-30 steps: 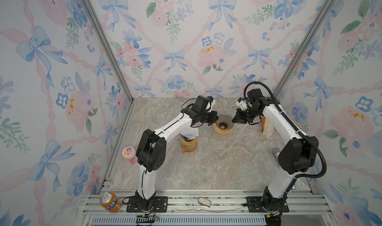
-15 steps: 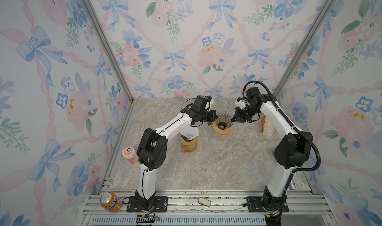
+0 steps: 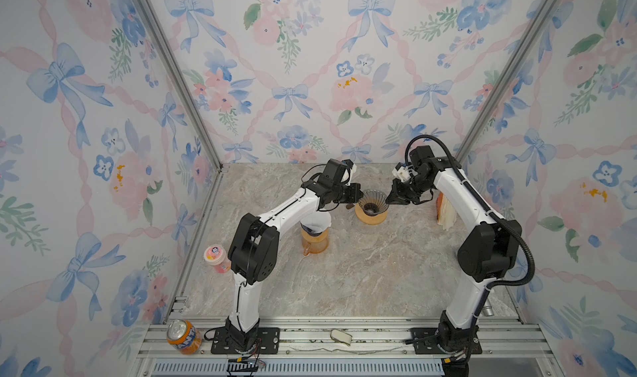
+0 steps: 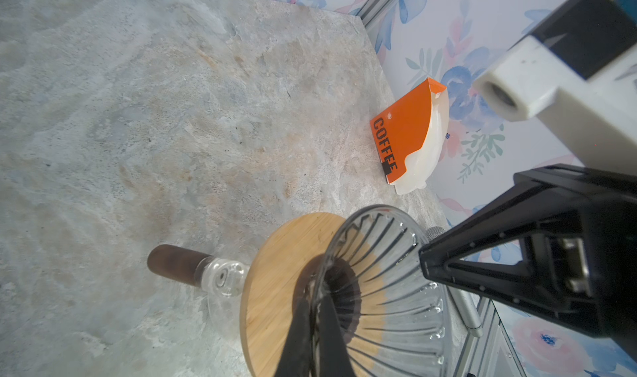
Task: Place the coffee filter in the dripper
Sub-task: 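Hold the dripper rim with the left gripper while the right gripper opens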
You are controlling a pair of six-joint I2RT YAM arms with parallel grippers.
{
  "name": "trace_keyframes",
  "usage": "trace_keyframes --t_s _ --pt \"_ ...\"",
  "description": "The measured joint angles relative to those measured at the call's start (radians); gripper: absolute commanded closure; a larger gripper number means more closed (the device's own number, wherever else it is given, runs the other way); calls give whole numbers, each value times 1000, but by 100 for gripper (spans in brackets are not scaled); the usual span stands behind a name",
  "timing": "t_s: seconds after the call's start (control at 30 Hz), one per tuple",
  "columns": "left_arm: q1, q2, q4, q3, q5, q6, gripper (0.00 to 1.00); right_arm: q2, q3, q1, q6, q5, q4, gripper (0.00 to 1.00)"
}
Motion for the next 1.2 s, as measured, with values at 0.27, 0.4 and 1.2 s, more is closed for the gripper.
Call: trace_keyframes --t_s 0.27,0.4,1.2 --pt "-2 0 -41 18 20 42 81 -10 -39 -1 17 8 56 82" --pt "-6 0 -80 28 31 53 73 -11 -45 -5 20 21 71 79" --pt "-8 -13 -125 82 22 98 38 -228 -152 -6 -55 121 188 68"
